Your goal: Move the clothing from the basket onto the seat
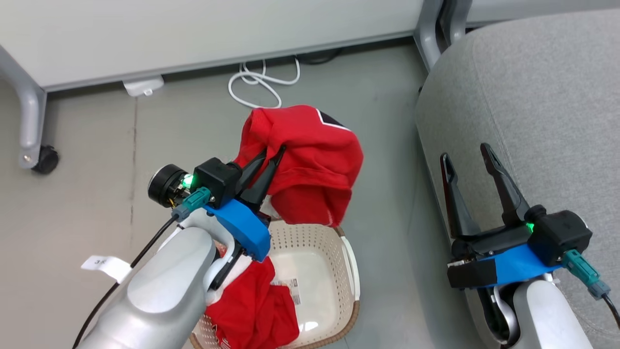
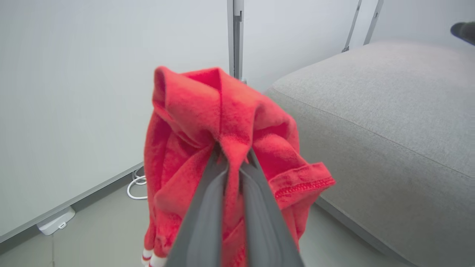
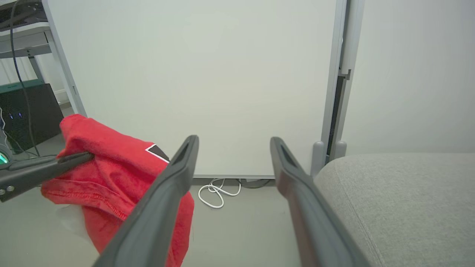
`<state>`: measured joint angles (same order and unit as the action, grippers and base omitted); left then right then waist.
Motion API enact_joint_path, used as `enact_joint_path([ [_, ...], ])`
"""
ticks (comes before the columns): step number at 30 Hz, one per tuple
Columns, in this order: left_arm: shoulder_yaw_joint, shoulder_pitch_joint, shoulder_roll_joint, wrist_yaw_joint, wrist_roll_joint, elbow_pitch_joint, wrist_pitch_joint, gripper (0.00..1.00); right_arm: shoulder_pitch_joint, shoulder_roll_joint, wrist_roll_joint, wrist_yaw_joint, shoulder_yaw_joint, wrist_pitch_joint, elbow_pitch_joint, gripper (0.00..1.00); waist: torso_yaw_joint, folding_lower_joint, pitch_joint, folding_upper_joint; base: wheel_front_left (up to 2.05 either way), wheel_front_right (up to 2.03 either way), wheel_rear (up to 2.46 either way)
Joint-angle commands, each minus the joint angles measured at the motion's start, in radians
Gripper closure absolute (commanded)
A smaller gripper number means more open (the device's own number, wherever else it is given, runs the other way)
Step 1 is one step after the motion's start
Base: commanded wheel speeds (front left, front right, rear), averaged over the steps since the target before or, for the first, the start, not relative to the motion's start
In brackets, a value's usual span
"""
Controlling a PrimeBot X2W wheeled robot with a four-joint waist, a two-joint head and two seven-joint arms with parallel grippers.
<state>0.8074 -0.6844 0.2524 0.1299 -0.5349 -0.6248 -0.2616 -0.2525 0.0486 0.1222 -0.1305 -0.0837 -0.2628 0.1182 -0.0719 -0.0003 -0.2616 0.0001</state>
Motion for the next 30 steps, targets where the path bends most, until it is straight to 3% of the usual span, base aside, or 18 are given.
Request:
enact_joint_path([
  [1, -0.023, 0.016, -0.005, 0.001, 0.006, 0.023, -0.005, 1.00, 0.017, 0.003, -0.002, 0.000, 0.001, -0.003, 0.003, 0.00, 0.005, 0.0003, 0.031, -0.0001, 0.00, 0.00, 0.00],
  [16, -0.099, 0.048, -0.027, 0.001, 0.062, 0.232, -0.005, 1.00, 0.081, 0.003, -0.005, 0.000, 0.003, -0.003, 0.010, 0.00, 0.014, 0.0003, 0.131, -0.0001, 0.00, 0.00, 0.00],
  [25, -0.101, 0.042, -0.029, 0.001, 0.064, 0.260, -0.005, 1.00, 0.101, 0.003, -0.008, 0.000, -0.008, -0.003, -0.002, 0.00, 0.019, 0.0003, 0.154, -0.0001, 0.00, 0.00, 0.00],
  [30, -0.097, 0.044, -0.030, 0.001, 0.069, 0.248, -0.005, 1.00, 0.090, 0.003, -0.035, 0.000, -0.063, -0.003, -0.021, 0.00, 0.014, 0.0003, 0.159, -0.0001, 0.00, 0.00, 0.00],
])
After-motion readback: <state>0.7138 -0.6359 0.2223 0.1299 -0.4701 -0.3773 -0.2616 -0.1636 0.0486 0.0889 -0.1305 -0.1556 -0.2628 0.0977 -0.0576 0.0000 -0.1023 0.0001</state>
